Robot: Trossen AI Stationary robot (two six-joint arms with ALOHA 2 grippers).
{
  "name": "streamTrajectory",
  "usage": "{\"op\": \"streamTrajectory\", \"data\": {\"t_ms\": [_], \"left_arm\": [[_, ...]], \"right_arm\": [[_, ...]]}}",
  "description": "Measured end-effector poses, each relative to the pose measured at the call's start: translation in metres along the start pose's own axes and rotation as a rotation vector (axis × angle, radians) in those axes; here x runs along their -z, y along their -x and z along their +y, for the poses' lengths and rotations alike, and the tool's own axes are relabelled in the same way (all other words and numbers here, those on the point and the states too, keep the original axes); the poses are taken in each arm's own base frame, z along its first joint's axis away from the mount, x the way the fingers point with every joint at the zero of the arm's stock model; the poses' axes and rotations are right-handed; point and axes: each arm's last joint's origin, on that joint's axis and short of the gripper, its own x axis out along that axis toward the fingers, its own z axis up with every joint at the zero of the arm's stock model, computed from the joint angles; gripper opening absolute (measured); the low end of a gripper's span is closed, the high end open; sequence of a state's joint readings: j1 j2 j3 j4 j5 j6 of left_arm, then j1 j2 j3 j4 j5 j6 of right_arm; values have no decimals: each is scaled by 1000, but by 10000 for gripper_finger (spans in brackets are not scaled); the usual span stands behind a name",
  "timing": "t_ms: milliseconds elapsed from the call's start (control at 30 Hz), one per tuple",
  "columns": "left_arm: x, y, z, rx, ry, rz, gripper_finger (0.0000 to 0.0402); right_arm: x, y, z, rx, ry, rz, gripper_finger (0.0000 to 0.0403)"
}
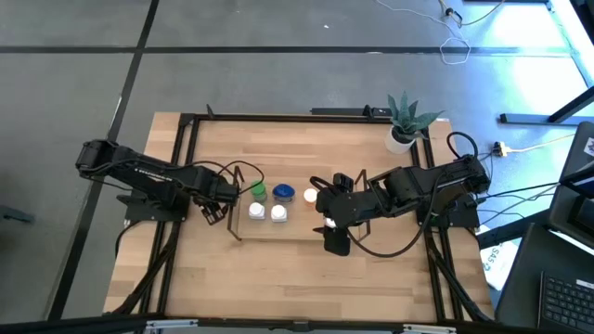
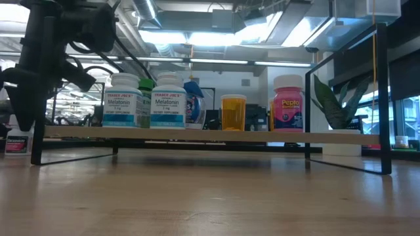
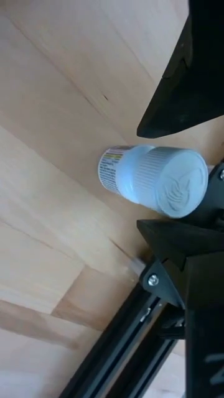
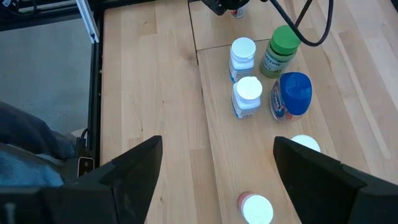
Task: Pick and place medicine bottles onto shelf by color
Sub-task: Put the small white pill bottle on the shelf
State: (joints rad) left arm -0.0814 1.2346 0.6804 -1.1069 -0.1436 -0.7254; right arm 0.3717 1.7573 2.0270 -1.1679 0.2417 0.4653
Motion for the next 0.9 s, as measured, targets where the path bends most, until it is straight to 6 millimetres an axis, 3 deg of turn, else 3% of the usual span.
{"op": "streamTrajectory", "data": {"t_ms": [533, 900], "left_arm": [[0, 1, 0, 18, 14, 18, 165], [-3, 22, -2, 26, 18, 21, 156]], "right_arm": [[0, 0, 0, 0, 0, 0, 307], [0, 0, 0, 0, 0, 0, 307]]}}
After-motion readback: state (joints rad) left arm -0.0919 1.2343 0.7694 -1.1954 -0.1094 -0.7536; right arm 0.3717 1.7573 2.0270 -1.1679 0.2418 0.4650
